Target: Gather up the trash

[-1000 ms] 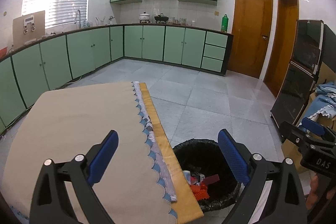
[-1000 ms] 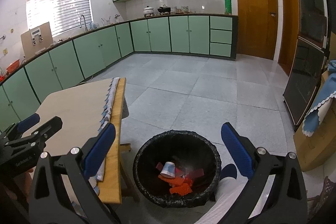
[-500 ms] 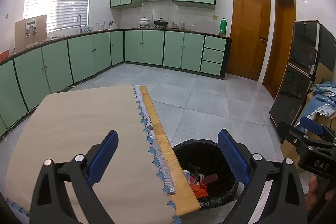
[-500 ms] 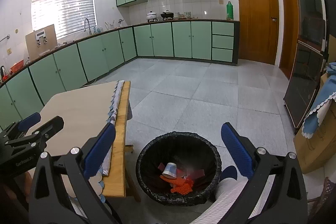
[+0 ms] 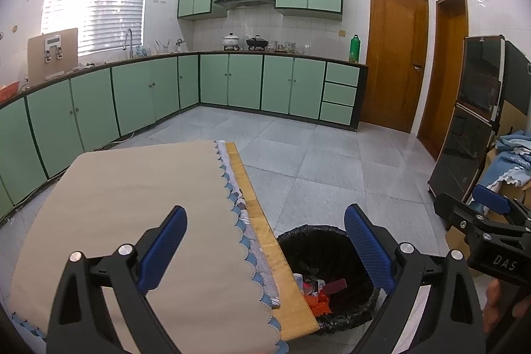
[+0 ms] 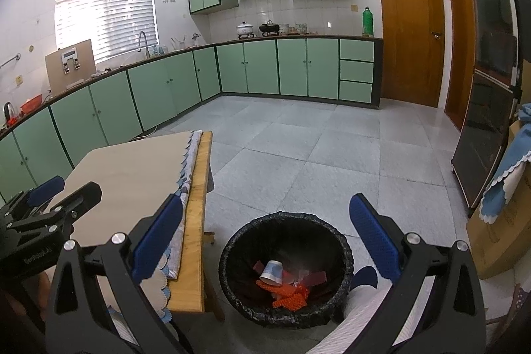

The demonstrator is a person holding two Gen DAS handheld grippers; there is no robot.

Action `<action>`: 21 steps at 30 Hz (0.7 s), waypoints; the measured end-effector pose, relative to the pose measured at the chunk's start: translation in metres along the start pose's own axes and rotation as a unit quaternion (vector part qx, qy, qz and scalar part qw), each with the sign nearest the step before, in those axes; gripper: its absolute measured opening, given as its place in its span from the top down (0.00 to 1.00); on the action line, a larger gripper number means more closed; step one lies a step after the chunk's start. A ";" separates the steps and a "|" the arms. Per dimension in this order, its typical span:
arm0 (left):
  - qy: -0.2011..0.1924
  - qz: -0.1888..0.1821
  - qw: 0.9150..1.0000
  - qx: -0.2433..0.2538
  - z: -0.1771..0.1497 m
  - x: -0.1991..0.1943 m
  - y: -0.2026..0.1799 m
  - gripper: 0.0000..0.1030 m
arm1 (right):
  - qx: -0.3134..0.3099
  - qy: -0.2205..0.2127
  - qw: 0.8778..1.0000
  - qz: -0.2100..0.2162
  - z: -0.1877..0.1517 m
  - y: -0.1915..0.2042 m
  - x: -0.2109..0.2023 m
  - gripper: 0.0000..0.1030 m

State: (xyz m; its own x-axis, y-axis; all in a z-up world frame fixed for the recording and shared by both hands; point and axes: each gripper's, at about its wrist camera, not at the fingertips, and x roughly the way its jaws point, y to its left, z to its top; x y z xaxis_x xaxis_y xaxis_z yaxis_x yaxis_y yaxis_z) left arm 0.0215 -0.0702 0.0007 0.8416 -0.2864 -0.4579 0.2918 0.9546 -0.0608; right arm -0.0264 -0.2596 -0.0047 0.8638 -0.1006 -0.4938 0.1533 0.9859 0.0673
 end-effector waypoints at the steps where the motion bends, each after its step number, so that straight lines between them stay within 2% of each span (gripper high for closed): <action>1: -0.001 0.000 1.000 0.000 0.000 0.000 0.000 0.09 | -0.001 0.000 1.000 0.000 0.000 0.001 0.000 0.05; 21: 0.001 0.000 1.000 -0.003 0.001 0.000 0.004 0.09 | -0.004 -0.004 1.000 0.003 0.001 0.007 0.000 0.05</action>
State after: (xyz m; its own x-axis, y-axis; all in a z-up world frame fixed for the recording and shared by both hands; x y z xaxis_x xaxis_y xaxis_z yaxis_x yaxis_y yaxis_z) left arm 0.0226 -0.0668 0.0015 0.8411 -0.2858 -0.4592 0.2881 0.9553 -0.0668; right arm -0.0250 -0.2529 -0.0029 0.8680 -0.0954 -0.4873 0.1442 0.9875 0.0634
